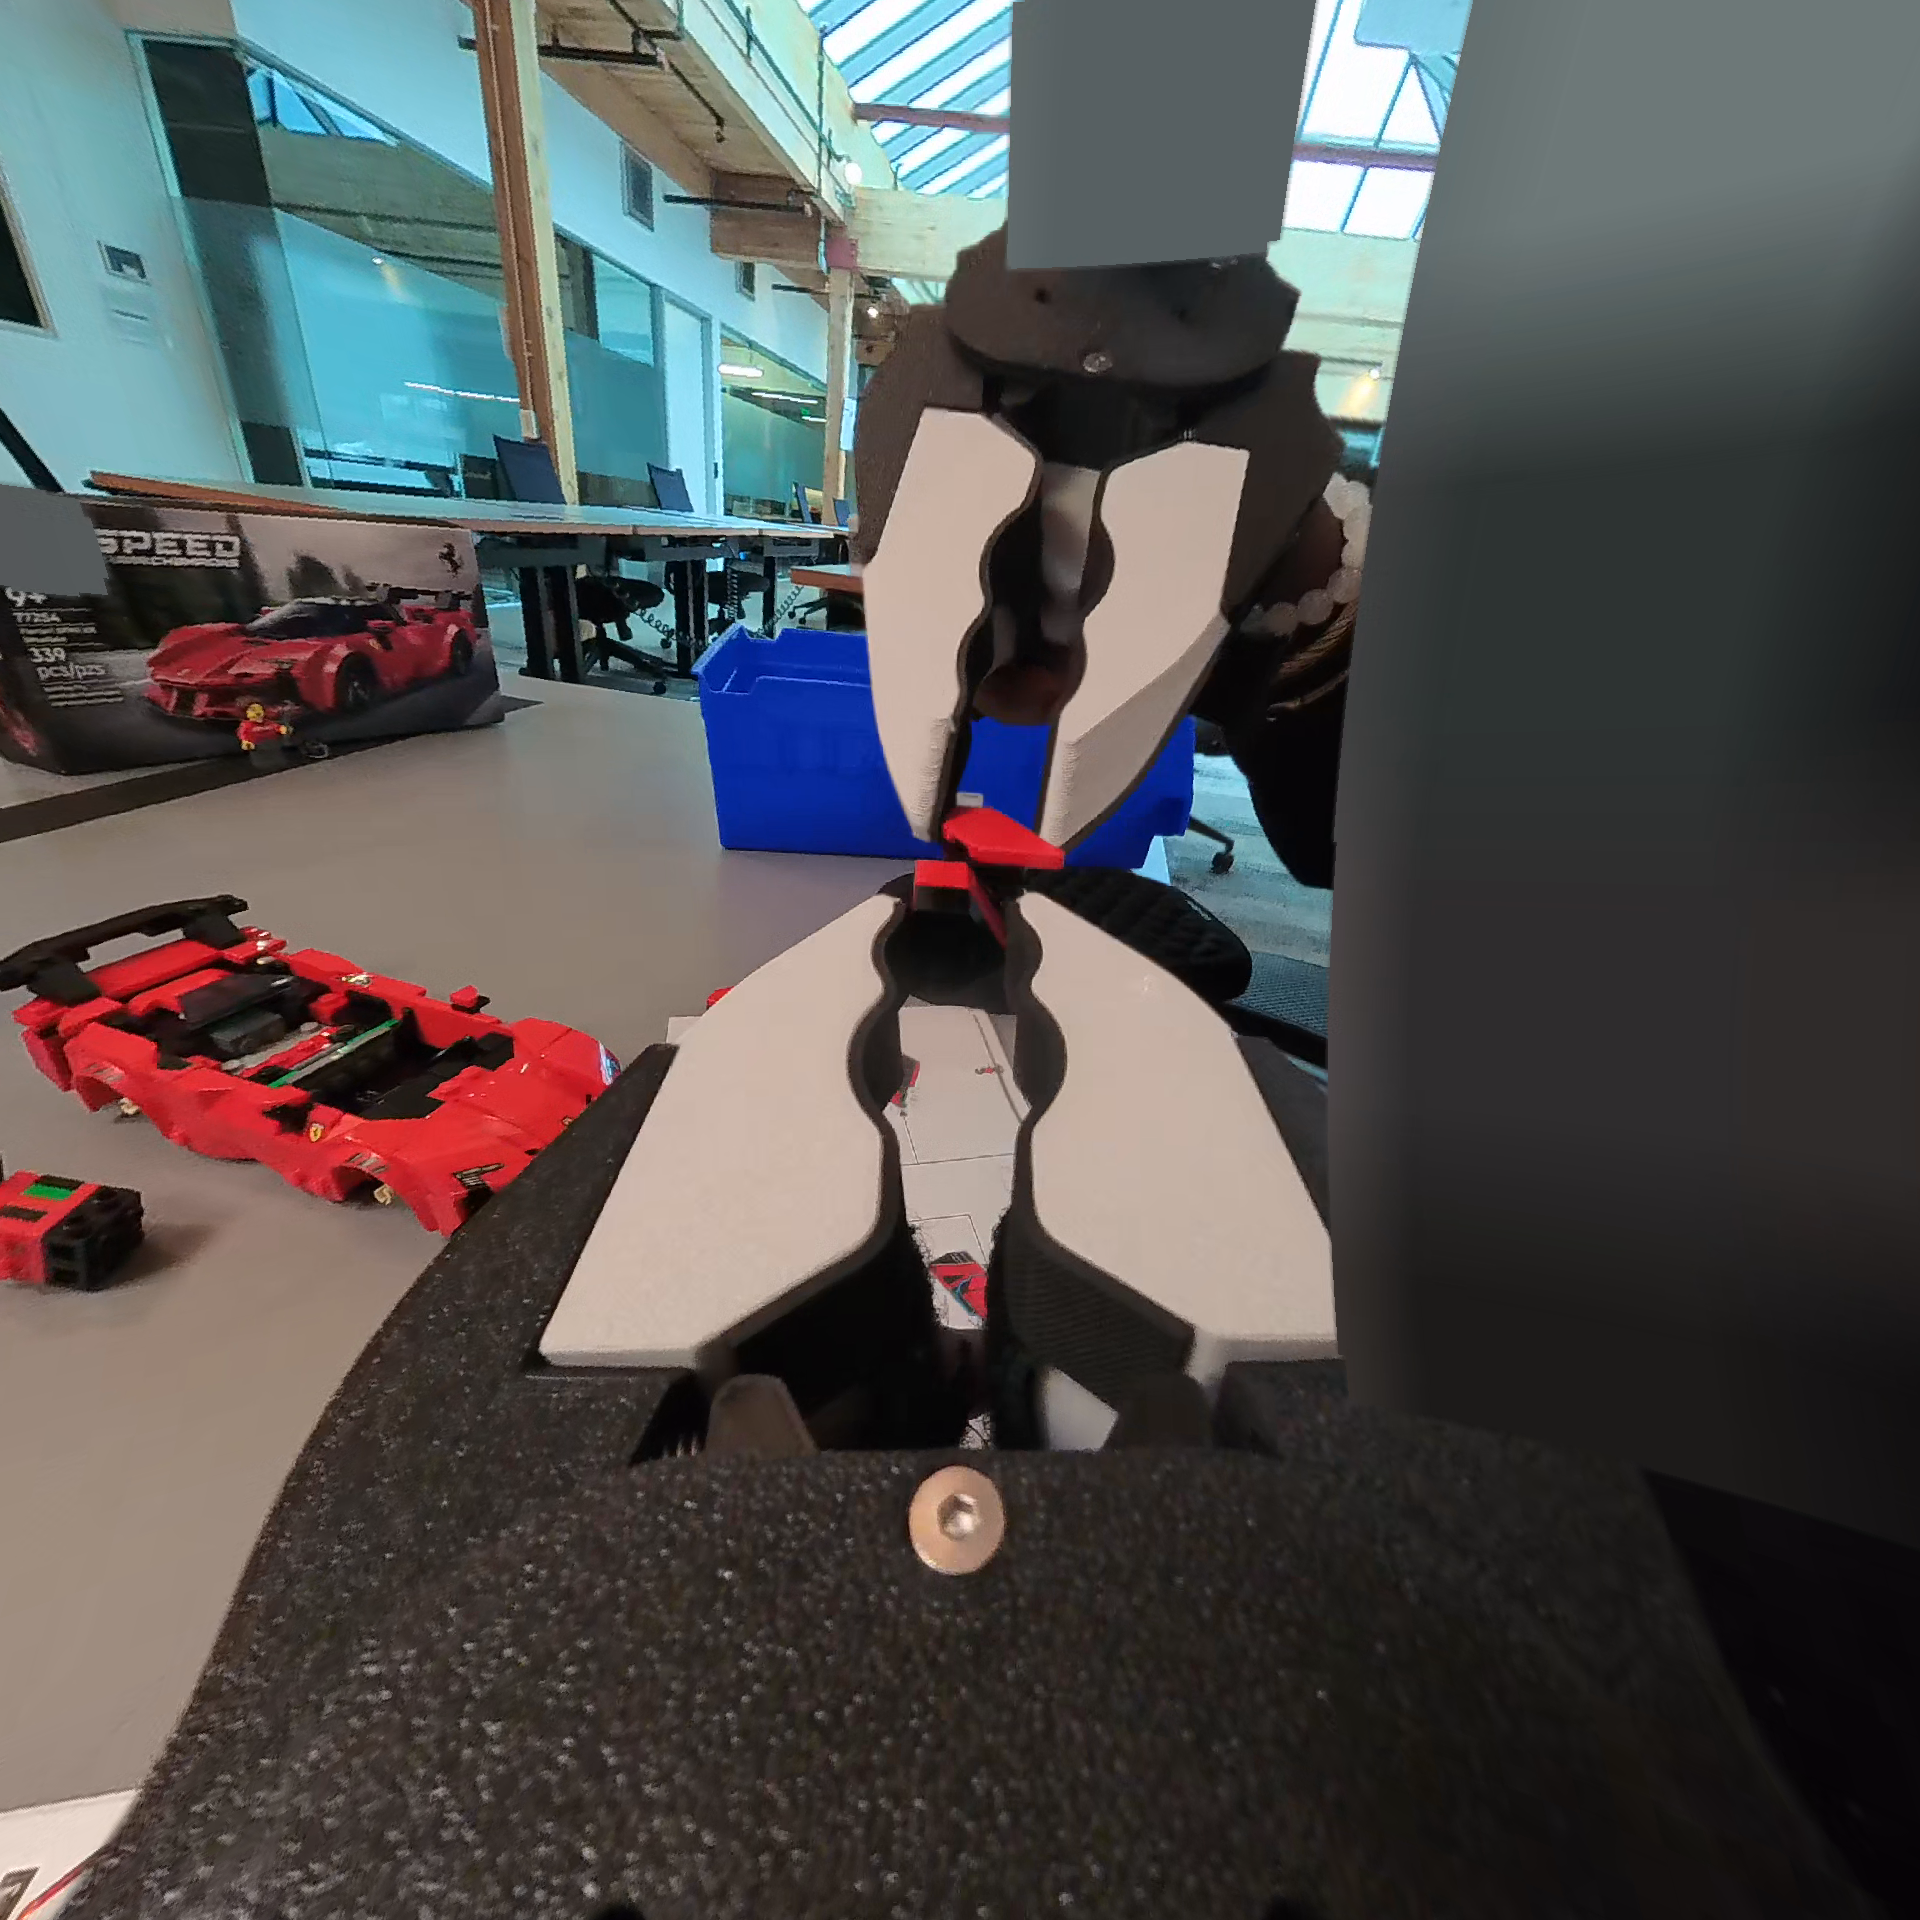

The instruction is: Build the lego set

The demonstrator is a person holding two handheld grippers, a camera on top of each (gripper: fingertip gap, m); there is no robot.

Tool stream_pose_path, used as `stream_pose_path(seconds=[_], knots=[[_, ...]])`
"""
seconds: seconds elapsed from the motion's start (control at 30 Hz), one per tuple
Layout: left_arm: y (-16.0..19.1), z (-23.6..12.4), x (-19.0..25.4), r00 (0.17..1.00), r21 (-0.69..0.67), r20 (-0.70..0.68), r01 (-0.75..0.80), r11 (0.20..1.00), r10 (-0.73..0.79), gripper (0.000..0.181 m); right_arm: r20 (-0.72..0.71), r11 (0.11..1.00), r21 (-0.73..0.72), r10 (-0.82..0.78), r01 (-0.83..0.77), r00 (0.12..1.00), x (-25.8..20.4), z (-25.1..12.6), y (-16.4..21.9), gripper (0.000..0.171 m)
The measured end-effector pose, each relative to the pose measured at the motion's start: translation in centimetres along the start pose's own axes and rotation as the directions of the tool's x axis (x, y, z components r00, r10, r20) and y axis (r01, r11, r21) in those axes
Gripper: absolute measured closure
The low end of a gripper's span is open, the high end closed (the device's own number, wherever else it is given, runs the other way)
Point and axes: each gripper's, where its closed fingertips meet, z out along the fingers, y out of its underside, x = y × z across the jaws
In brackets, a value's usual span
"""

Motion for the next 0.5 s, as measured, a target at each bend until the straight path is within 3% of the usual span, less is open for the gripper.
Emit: stream_pose_path(seconds=[0.5], knots=[[-0.71, -0.51, 0.71, 0.979, 0.075, -0.139, 0.162, 0.984, -0.15, 0.164, 0.045, 0.979, -0.027, -0.202, 0.203, 0.978, -0.4, 0.06, -0.65, 0.155]])
